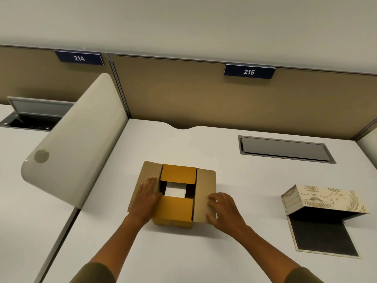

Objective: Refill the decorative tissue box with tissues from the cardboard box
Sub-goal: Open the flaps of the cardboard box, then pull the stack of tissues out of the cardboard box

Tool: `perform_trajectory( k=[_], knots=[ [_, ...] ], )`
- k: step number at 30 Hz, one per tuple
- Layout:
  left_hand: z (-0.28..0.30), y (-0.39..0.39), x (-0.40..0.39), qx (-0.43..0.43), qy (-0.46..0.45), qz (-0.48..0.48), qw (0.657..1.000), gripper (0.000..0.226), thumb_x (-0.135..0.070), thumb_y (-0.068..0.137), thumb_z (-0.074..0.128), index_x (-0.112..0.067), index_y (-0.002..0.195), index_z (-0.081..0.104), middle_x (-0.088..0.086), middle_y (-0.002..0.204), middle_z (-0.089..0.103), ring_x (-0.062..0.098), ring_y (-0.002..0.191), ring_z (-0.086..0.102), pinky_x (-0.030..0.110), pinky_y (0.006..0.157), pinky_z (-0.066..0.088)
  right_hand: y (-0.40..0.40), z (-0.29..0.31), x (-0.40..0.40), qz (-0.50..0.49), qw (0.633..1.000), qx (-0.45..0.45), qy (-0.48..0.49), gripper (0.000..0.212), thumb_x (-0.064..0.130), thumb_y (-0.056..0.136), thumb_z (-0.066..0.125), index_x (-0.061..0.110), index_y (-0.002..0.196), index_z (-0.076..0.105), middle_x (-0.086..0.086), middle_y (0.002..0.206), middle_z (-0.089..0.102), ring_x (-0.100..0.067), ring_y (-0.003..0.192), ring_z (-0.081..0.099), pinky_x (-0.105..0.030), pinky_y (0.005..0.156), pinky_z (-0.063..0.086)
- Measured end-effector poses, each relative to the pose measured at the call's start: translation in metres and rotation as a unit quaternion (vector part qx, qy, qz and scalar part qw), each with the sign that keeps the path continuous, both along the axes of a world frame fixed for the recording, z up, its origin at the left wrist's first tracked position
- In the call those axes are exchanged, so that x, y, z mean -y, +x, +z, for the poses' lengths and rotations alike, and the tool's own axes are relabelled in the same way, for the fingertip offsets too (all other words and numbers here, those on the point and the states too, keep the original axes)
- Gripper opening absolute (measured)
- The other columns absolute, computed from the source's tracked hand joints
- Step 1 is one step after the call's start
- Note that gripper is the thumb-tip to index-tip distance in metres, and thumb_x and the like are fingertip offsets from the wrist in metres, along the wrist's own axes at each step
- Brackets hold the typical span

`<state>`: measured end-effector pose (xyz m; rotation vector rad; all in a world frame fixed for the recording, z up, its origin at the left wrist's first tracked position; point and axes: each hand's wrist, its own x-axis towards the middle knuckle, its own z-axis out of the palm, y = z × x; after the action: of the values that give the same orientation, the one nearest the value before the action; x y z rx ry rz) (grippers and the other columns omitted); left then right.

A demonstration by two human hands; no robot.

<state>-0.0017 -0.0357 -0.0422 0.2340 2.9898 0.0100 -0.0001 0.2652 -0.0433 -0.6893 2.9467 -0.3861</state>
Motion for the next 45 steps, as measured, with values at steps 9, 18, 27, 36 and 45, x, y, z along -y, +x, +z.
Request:
perform_trajectory(
  k=[9, 18, 27, 36, 45],
  knots=[
    [0.054, -0.005, 0.002, 0.046, 0.247, 0.057, 0.966, 0.028, 0.008, 0.084, 0.055, 0.002, 0.107, 0.069, 0.015, 0.151, 0.039, 0.029, 0.143, 0.032, 0.035, 0.111, 0.033, -0.018, 0.032, 0.062, 0.007, 0.989, 0.123, -0.079, 0.041, 0.026, 0.093, 0.043, 0.021, 0.13, 0.059, 0.0, 0.116, 0.068, -0.022, 0.11, 0.053, -0.04, 0.096, 0.038],
    [0.073, 0.027, 0.006, 0.221, 0.249, -0.022, 0.943, 0.019, -0.014, 0.079, 0.065, -0.007, 0.094, 0.073, 0.0, 0.136, 0.052, 0.019, 0.124, 0.053, 0.031, 0.096, 0.051, 0.009, 0.038, 0.071, 0.07, 0.964, 0.215, -0.144, 0.047, 0.05, 0.095, 0.045, 0.017, 0.084, 0.076, 0.008, 0.082, 0.062, -0.009, 0.083, 0.052, -0.025, 0.072, 0.037],
    [0.035, 0.025, -0.011, 0.208, 0.227, -0.022, 0.951, 0.025, -0.021, 0.085, 0.067, -0.022, 0.111, 0.067, 0.002, 0.16, 0.023, 0.023, 0.149, 0.02, 0.032, 0.113, 0.03, 0.006, 0.026, 0.08, 0.053, 0.952, 0.273, -0.129, 0.032, 0.037, 0.094, 0.058, 0.011, 0.101, 0.076, -0.006, 0.094, 0.072, -0.013, 0.081, 0.061, -0.019, 0.067, 0.047],
    [0.042, -0.034, -0.022, 0.295, 0.509, 0.248, 0.769, 0.074, -0.025, 0.09, 0.066, -0.017, 0.151, 0.025, 0.005, 0.157, 0.031, 0.023, 0.137, 0.036, 0.033, 0.105, 0.034, -0.034, 0.023, 0.107, -0.226, 0.857, 0.378, -0.266, 0.066, 0.037, 0.093, 0.061, 0.02, 0.15, 0.032, -0.006, 0.152, 0.042, -0.024, 0.135, 0.045, -0.031, 0.1, 0.043],
    [0.032, -0.076, -0.017, 0.396, 0.449, 0.338, 0.726, 0.06, -0.018, 0.089, 0.065, 0.0, 0.141, 0.039, 0.026, 0.154, 0.029, 0.041, 0.143, 0.028, 0.043, 0.114, 0.034, -0.067, 0.012, 0.127, -0.357, 0.713, 0.537, -0.276, 0.089, 0.046, 0.081, 0.073, 0.013, 0.15, 0.027, -0.011, 0.153, 0.038, -0.031, 0.138, 0.04, -0.04, 0.109, 0.04]
  ],
)
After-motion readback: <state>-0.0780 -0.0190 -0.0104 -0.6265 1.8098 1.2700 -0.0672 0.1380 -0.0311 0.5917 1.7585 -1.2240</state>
